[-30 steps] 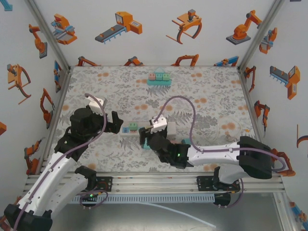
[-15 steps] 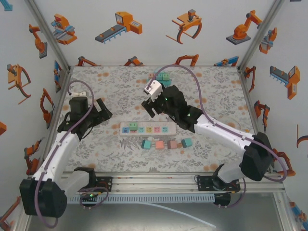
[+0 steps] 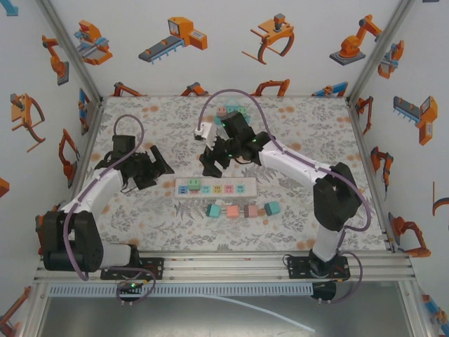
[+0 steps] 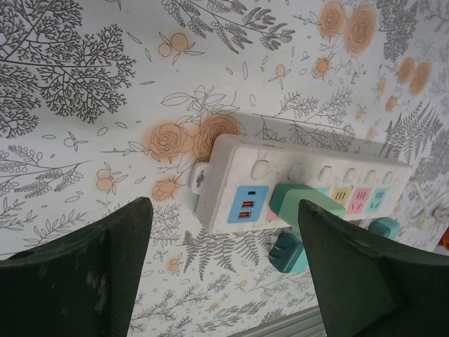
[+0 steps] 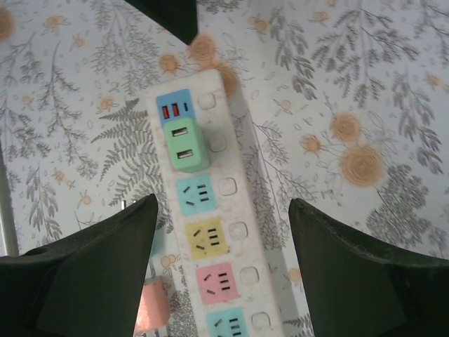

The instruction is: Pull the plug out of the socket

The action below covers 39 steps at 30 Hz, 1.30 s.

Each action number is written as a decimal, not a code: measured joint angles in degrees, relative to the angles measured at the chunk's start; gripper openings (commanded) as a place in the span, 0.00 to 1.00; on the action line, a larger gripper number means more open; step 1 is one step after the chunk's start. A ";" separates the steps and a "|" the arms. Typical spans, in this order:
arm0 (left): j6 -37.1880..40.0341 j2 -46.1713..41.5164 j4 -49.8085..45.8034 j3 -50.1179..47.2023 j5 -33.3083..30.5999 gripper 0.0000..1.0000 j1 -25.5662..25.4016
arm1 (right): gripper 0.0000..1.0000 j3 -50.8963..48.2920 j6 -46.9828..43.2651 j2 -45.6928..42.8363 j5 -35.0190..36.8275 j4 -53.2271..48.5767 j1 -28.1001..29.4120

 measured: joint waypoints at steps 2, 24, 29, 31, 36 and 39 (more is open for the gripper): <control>0.26 1.86 -0.20 0.39 0.79 0.74 -0.13 | 0.69 0.00 -1.01 0.85 -1.64 0.35 0.28; 3.74 12.48 -1.55 1.81 -2.38 0.67 -6.38 | 0.58 -2.58 -10.69 11.50 1.27 11.63 5.92; 3.74 12.57 -0.98 1.86 -2.93 0.63 -7.43 | 0.48 -2.58 -10.69 11.61 1.57 11.65 6.19; 3.74 12.57 -0.83 1.88 -3.13 0.62 -7.67 | 0.44 -2.58 -10.64 11.61 1.25 11.45 6.25; 3.78 12.57 -0.79 2.14 -3.82 0.60 -8.55 | 0.38 -2.58 -10.64 11.61 0.57 10.84 6.47; 3.85 12.57 -0.57 2.27 -4.39 0.59 -9.31 | 0.35 -2.58 -10.64 11.61 0.48 10.54 6.58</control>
